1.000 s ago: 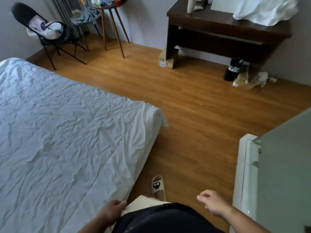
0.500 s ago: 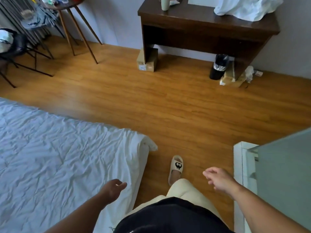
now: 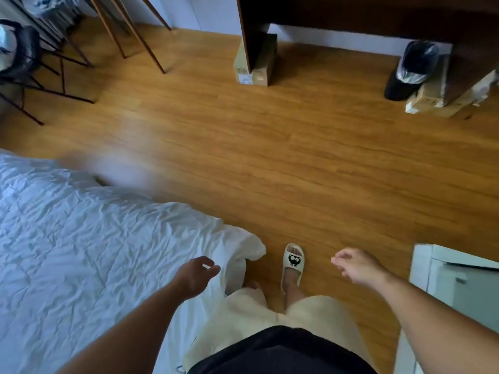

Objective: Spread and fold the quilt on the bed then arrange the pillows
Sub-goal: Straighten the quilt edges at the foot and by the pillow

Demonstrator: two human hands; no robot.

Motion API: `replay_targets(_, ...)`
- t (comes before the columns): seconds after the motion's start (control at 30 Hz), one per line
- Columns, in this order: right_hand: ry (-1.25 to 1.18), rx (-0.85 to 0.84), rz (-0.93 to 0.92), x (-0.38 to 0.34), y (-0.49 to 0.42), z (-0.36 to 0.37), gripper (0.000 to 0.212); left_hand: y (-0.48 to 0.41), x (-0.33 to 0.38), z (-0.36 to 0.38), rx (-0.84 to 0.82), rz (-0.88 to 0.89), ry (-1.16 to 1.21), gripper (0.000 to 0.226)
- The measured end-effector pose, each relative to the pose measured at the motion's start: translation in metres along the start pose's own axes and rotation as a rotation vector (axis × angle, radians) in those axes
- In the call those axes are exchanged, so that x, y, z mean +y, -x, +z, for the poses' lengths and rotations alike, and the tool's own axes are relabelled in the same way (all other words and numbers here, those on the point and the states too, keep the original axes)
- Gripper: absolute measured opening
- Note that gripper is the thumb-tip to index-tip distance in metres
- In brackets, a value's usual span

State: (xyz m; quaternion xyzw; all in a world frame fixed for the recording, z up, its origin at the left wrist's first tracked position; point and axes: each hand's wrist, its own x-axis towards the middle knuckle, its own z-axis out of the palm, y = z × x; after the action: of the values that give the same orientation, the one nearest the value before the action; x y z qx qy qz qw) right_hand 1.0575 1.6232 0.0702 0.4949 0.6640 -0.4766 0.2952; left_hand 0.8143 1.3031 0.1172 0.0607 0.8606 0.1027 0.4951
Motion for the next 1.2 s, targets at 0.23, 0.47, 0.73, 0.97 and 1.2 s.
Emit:
replay_targets(0.23,-0.002,-0.128,0.02,-0.035,-0.117,0.023,0.02,-0.14,0.078,-0.008,-0.106,0.1,-0.313,0.036)
replay_targets(0.47,0.149,-0.303,-0.016,-0.04,-0.288,0.128,0.034,-0.336,0.099,0.047,-0.128,0.24,-0.512,0.029)
replay_targets(0.73,0.106,-0.476,0.101,-0.012,-0.428,0.261,0.08,-0.512,0.035,0.124,-0.354,0.229,-0.882,0.037)
replay_targets(0.97,-0.412,-0.552,0.356,0.003,-0.472,0.329,0.094,-0.584,-0.023,0.156,-0.661,0.202,-0.909,0.045)
replay_targets(1.2,-0.688,-0.346,0.317,-0.023,-0.438,0.31,0.019,-0.553,-0.008,0.137,-0.752,0.215,-0.905,0.038)
